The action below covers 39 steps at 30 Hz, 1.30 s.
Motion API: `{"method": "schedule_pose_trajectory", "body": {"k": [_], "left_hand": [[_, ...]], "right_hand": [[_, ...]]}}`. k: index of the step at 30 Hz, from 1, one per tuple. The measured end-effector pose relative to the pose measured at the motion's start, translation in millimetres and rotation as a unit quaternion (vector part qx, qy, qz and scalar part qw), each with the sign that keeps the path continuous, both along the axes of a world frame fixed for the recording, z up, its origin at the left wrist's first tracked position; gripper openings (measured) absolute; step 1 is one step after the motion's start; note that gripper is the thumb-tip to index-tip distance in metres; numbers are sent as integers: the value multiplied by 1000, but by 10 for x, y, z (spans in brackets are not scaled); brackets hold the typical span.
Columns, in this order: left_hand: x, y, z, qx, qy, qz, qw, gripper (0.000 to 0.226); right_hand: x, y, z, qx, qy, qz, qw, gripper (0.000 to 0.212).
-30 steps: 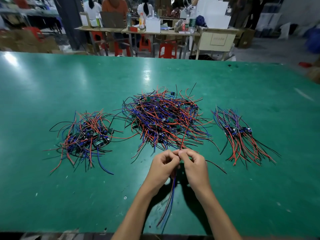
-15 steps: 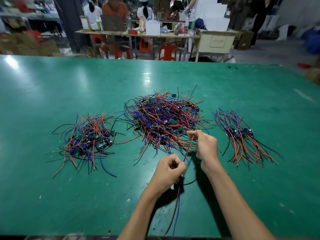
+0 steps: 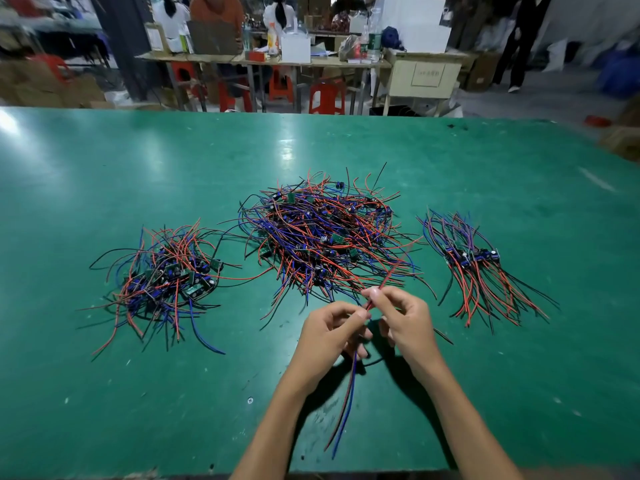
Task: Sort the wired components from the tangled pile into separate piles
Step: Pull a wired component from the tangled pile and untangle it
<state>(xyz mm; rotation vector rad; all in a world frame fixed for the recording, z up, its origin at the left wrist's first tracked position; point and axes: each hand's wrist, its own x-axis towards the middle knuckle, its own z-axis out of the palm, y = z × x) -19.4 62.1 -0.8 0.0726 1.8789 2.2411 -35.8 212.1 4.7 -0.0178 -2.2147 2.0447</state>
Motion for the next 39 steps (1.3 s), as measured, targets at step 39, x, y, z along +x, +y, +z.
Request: {"method": "schedule_pose_trajectory", "body": {"k": [39], "left_hand": [[73,-189,-106,-311,217,226,897,13]], "right_hand": [[56,50,-47,-187,-30,-31,981,29]]}}
